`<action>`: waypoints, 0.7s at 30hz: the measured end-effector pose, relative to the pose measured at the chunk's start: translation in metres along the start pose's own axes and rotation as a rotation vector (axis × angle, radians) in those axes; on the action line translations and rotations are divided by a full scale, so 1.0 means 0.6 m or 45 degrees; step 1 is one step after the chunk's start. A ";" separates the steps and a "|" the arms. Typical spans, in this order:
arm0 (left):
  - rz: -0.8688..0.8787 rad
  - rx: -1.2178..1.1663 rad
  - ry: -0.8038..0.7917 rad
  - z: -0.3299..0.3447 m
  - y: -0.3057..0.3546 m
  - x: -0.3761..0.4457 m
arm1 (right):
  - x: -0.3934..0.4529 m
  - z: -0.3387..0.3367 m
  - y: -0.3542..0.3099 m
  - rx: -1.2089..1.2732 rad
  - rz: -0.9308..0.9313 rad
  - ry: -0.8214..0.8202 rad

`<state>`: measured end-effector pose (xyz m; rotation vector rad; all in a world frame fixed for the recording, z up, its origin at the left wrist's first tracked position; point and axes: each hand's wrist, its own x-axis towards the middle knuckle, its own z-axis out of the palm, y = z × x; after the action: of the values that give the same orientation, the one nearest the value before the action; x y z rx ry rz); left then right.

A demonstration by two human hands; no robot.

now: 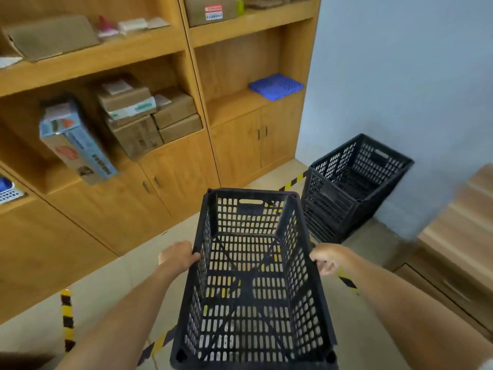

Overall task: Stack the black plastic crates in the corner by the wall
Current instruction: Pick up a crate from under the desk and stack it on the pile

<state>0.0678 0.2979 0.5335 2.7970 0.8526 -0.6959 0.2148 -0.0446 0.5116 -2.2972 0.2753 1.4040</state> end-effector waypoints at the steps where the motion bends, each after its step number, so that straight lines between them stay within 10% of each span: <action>1: 0.030 0.005 0.005 -0.014 0.003 0.031 | 0.014 -0.014 -0.013 0.011 0.011 0.022; 21: 0.348 0.198 0.273 -0.373 0.233 0.452 | 0.090 -0.307 -0.270 0.196 -0.113 0.302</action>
<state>0.4319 0.3734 0.6040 3.0865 0.4447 -0.4428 0.4488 0.0179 0.5782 -2.3166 0.3368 1.0306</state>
